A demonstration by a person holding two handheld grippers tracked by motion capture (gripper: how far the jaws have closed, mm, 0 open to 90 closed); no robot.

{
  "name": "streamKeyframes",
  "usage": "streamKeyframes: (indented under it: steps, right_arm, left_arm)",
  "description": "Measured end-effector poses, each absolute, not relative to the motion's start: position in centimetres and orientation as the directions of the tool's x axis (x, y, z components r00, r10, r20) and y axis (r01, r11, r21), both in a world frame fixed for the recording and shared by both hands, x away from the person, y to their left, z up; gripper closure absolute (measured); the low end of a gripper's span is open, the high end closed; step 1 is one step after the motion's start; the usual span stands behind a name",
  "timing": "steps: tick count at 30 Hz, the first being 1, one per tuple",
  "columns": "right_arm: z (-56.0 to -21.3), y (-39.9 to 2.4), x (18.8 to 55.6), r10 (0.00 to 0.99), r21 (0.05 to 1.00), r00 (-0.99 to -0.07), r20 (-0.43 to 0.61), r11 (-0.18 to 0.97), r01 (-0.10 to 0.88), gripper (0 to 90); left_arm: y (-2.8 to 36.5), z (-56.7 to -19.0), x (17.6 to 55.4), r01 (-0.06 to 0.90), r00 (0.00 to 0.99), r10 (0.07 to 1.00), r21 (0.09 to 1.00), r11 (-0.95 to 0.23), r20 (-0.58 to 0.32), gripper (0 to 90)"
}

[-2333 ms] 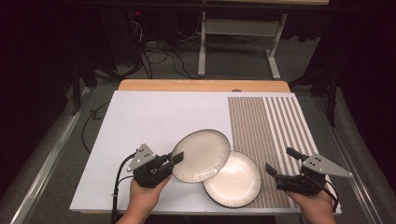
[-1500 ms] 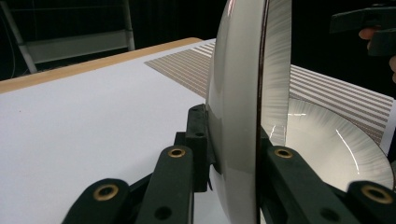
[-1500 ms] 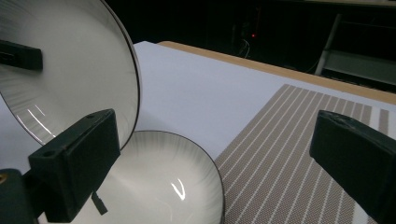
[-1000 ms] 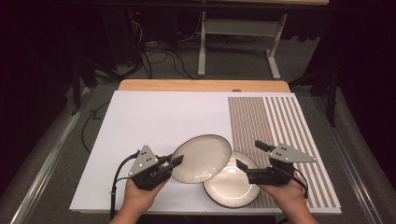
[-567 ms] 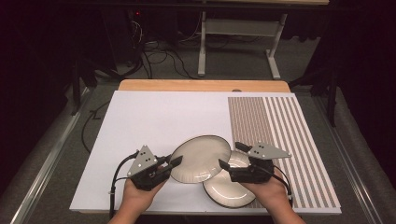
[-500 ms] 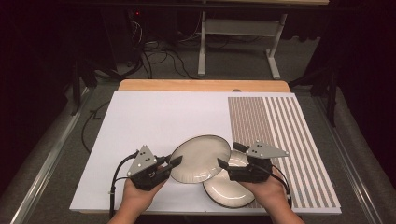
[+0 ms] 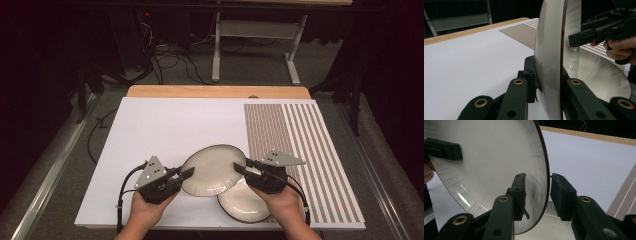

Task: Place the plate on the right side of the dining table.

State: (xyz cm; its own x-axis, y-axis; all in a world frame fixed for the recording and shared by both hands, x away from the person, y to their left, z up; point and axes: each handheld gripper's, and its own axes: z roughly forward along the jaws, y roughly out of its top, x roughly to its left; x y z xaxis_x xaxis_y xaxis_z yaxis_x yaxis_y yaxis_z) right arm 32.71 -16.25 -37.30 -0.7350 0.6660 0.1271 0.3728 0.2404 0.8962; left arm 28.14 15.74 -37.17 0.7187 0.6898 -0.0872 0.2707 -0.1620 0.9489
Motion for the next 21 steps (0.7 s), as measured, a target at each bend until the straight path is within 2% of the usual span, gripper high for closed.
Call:
streamKeyframes:
  steps: [6, 21]
  right_arm:
    - [-37.66, -16.29, 33.07, 0.652, 0.884, -0.743, 0.149, 0.249, 0.395, 79.4]
    - [-37.38, -16.7, 32.88, 0.634, 0.884, -0.754, 0.169, 0.241, 0.401, 83.8]
  left_arm:
    - [15.75, -37.2, 28.12, 0.27, 0.718, 0.69, 0.949, -0.161, -0.087, 78.8]
    - [15.88, -37.19, 28.09, 0.312, 0.708, 0.691, 0.942, -0.121, -0.146, 79.9]
